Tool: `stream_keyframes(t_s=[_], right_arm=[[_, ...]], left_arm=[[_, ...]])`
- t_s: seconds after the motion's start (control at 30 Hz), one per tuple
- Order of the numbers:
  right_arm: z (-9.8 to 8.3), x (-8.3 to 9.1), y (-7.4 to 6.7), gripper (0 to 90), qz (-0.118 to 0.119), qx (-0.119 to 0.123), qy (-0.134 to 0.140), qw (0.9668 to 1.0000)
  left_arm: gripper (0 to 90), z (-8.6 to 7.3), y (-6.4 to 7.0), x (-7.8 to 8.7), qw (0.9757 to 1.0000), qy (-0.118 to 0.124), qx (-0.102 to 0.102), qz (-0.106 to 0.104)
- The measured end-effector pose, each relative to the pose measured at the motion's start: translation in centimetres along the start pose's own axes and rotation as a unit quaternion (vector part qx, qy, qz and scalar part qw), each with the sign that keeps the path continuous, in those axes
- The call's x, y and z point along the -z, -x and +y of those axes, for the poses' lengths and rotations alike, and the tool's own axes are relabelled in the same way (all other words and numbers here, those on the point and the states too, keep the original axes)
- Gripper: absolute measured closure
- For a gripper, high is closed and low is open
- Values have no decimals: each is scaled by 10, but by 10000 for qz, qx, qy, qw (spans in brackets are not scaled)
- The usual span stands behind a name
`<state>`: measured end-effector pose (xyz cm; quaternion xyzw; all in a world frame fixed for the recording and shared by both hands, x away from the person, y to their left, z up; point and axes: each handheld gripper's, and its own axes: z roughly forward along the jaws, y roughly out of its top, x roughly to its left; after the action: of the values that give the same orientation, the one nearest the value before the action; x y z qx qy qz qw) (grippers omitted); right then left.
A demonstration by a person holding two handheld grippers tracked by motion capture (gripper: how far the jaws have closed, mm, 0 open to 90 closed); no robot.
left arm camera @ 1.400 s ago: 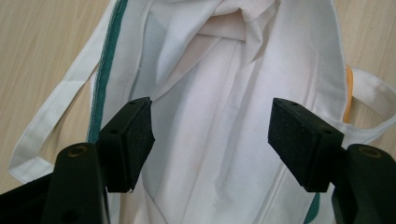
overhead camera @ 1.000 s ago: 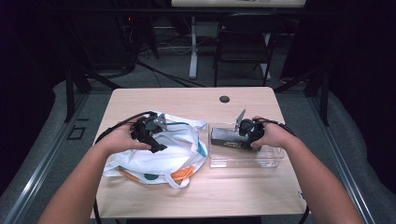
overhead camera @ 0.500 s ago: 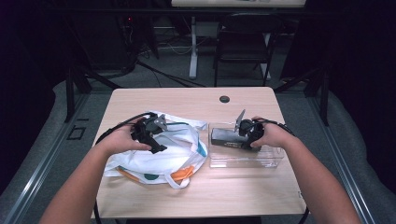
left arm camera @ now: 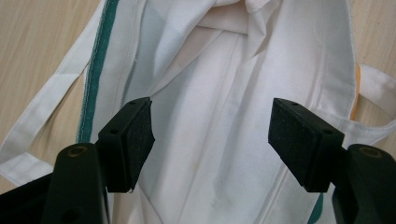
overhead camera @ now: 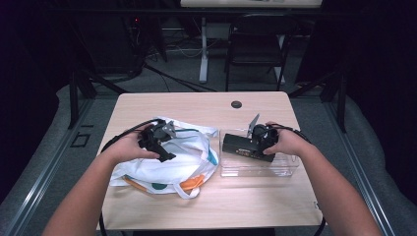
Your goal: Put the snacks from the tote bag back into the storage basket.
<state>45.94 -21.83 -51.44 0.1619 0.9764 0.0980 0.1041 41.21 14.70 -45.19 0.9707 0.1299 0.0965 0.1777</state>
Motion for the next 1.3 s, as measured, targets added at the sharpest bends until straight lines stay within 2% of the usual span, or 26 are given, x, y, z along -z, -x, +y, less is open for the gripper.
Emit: stream_keyframes(t_s=[0.17, 0.23, 0.5, 0.63, 0.83, 0.97, 1.07, 1.3], right_arm=[[0, 4, -1, 327, -92, -48, 89, 9999], [0, 9, -1, 327, -122, -27, 27, 9999], [-5, 24, -4, 325, -244, -166, 353, 9989], [-10, 31, -7, 325, -285, -347, 392, 9982], [-23, 37, -11, 330, -447, -636, 253, 9967], [-32, 38, -15, 336, -443, -922, 398, 9940], [-37, 40, -18, 344, -445, -1008, 309, 9934], [-47, 39, -22, 357, -625, -1375, 234, 9882]], left_arm=[[304, 1, 1, -1, 10000, -11, -4, 4], [304, 1, 1, -1, 10000, -18, -27, -3], [304, 3, 0, -3, 10000, -8, -31, -23], [304, 4, 0, -4, 10000, -9, -6, -67], [304, 5, 2, -5, 9999, 43, -39, -103], [305, 4, 0, -8, 9999, 12, -55, -133], [306, 4, -1, -9, 9999, 11, -52, -152], [307, 3, -2, -11, 9998, -3, -79, -171]])
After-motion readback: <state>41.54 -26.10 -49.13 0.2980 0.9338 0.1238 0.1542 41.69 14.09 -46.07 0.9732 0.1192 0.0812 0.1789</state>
